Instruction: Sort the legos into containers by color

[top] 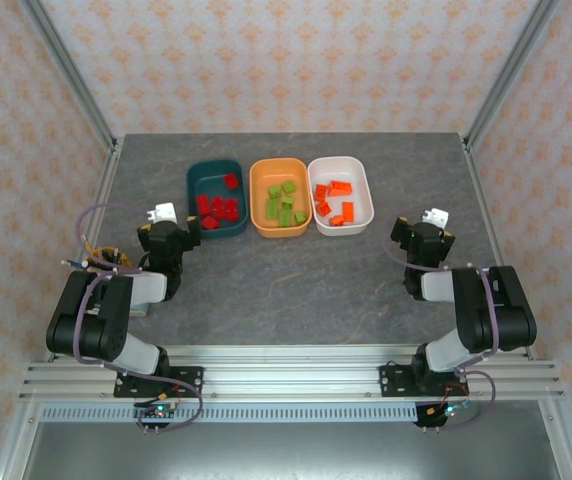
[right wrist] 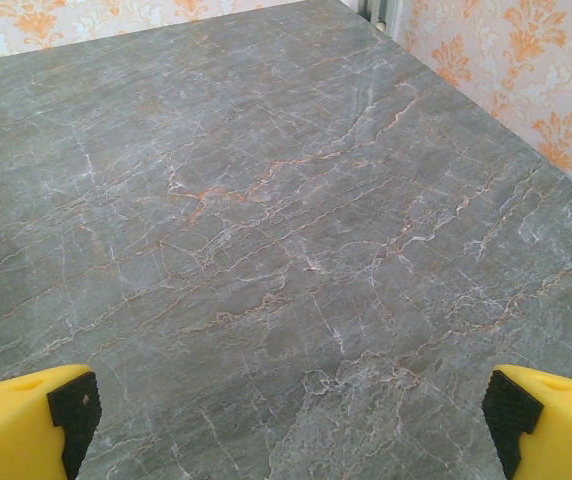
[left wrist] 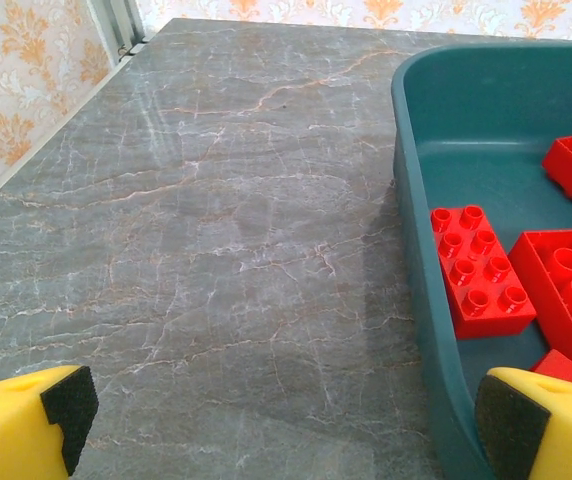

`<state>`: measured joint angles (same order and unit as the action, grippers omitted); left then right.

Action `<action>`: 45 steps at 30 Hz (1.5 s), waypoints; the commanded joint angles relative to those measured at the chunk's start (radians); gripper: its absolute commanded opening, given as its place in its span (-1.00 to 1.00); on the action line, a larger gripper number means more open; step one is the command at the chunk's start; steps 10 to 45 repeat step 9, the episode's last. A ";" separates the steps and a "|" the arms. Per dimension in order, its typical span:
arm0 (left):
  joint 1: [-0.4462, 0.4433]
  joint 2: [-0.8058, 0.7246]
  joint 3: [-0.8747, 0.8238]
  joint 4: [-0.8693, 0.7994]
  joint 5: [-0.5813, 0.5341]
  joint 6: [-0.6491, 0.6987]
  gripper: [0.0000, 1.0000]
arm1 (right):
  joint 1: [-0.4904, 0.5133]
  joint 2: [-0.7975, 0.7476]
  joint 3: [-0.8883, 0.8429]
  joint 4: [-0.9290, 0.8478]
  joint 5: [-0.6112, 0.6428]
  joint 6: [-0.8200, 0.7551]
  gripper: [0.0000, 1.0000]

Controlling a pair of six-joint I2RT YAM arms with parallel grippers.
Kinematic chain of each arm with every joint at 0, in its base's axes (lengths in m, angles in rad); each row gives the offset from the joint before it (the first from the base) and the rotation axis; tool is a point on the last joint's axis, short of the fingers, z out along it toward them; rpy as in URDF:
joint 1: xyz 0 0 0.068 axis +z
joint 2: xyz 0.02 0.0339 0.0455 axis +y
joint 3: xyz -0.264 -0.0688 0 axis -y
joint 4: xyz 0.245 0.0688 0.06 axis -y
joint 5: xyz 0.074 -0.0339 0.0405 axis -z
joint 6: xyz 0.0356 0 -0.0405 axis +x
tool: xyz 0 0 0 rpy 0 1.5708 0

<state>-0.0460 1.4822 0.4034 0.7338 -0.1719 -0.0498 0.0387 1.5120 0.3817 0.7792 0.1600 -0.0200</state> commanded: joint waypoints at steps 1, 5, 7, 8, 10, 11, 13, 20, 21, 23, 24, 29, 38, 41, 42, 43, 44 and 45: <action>-0.010 0.013 0.005 0.043 -0.039 0.027 1.00 | 0.006 0.006 0.020 0.022 0.013 0.009 0.99; -0.011 0.013 0.005 0.043 -0.038 0.027 1.00 | 0.006 0.012 0.038 -0.005 -0.051 -0.016 0.99; -0.010 0.013 0.005 0.042 -0.039 0.027 1.00 | 0.004 0.007 0.031 0.004 -0.056 -0.018 0.99; -0.011 0.013 0.005 0.043 -0.039 0.027 1.00 | 0.004 0.007 0.032 0.004 -0.056 -0.017 0.99; -0.011 0.013 0.005 0.043 -0.039 0.027 1.00 | 0.004 0.009 0.032 0.005 -0.056 -0.018 0.99; -0.011 0.013 0.005 0.043 -0.039 0.027 1.00 | 0.004 0.009 0.032 0.005 -0.056 -0.018 0.99; -0.011 0.013 0.005 0.043 -0.039 0.027 1.00 | 0.004 0.009 0.032 0.005 -0.056 -0.018 0.99; -0.011 0.013 0.005 0.043 -0.039 0.027 1.00 | 0.004 0.009 0.032 0.005 -0.056 -0.018 0.99; -0.011 0.013 0.005 0.043 -0.039 0.027 1.00 | 0.004 0.009 0.032 0.005 -0.056 -0.018 0.99; -0.011 0.013 0.005 0.043 -0.039 0.027 1.00 | 0.004 0.009 0.032 0.005 -0.056 -0.018 0.99; -0.011 0.013 0.005 0.043 -0.039 0.027 1.00 | 0.004 0.009 0.032 0.005 -0.056 -0.018 0.99; -0.011 0.013 0.005 0.043 -0.039 0.027 1.00 | 0.004 0.009 0.032 0.005 -0.056 -0.018 0.99; -0.011 0.013 0.005 0.043 -0.039 0.027 1.00 | 0.004 0.009 0.032 0.005 -0.056 -0.018 0.99; -0.011 0.013 0.005 0.043 -0.039 0.027 1.00 | 0.004 0.009 0.032 0.005 -0.056 -0.018 0.99; -0.011 0.013 0.005 0.043 -0.039 0.027 1.00 | 0.004 0.009 0.032 0.005 -0.056 -0.018 0.99; -0.011 0.013 0.005 0.043 -0.039 0.027 1.00 | 0.004 0.009 0.032 0.005 -0.056 -0.018 0.99; -0.011 0.013 0.005 0.043 -0.039 0.027 1.00 | 0.004 0.009 0.032 0.005 -0.056 -0.018 0.99; -0.011 0.013 0.005 0.043 -0.039 0.027 1.00 | 0.004 0.009 0.032 0.005 -0.056 -0.018 0.99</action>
